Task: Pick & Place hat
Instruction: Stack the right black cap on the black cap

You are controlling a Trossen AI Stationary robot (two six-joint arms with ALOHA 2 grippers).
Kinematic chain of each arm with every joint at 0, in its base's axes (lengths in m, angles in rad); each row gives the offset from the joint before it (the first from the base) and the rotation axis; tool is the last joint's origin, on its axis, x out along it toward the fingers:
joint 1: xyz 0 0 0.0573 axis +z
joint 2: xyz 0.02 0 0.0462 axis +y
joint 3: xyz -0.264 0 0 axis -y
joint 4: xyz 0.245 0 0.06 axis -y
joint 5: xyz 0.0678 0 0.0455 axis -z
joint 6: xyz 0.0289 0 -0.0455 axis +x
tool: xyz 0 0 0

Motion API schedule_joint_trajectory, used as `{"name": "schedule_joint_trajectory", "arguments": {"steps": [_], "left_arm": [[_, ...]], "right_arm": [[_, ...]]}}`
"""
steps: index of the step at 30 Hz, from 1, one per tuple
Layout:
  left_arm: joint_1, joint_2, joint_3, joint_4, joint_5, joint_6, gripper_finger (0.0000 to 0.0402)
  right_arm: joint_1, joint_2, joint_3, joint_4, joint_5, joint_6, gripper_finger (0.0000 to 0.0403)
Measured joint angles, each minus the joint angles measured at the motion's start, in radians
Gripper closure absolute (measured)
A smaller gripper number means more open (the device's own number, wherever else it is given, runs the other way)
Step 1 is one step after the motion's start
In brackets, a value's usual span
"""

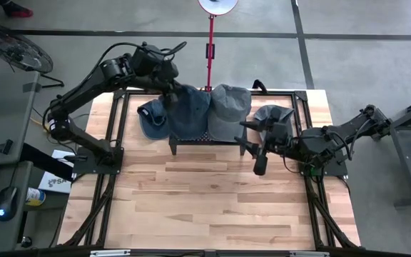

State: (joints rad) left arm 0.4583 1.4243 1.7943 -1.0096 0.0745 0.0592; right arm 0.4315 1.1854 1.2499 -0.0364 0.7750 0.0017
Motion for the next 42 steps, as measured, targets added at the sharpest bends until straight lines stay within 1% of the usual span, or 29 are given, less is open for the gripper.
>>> {"name": "schedule_joint_trajectory", "arguments": {"steps": [4,9,15,17,22,28,35,42], "left_arm": [[0.000,0.026,0.000,0.016,-0.044,0.010,0.0401],[0.000,0.065,0.000,0.014,-0.122,0.015,0.0401],[0.000,0.098,0.000,0.015,-0.243,0.015,0.0401],[0.000,0.108,0.000,0.018,-0.266,0.016,0.0401],[0.000,0.137,0.000,0.012,-0.288,0.010,0.0402],[0.000,0.178,0.000,0.012,-0.330,-0.016,0.0402],[0.000,0.211,0.000,0.013,-0.342,-0.030,0.0402],[0.000,0.211,0.000,0.010,-0.347,-0.052,0.0402]], "right_arm": [[0.000,0.000,0.000,-0.001,0.050,0.001,0.0183],[0.000,0.000,0.000,-0.005,0.097,0.002,0.0183],[0.000,0.000,0.000,-0.005,0.098,0.002,0.0183],[0.000,0.000,0.000,-0.005,0.098,0.002,0.0183],[0.000,0.000,0.000,-0.005,0.099,0.002,0.0183],[0.000,0.000,0.000,-0.011,0.136,0.002,0.0183],[0.000,0.000,0.000,-0.012,0.143,0.002,0.0183],[0.000,0.000,0.000,-0.013,0.143,0.002,0.0183]]}}
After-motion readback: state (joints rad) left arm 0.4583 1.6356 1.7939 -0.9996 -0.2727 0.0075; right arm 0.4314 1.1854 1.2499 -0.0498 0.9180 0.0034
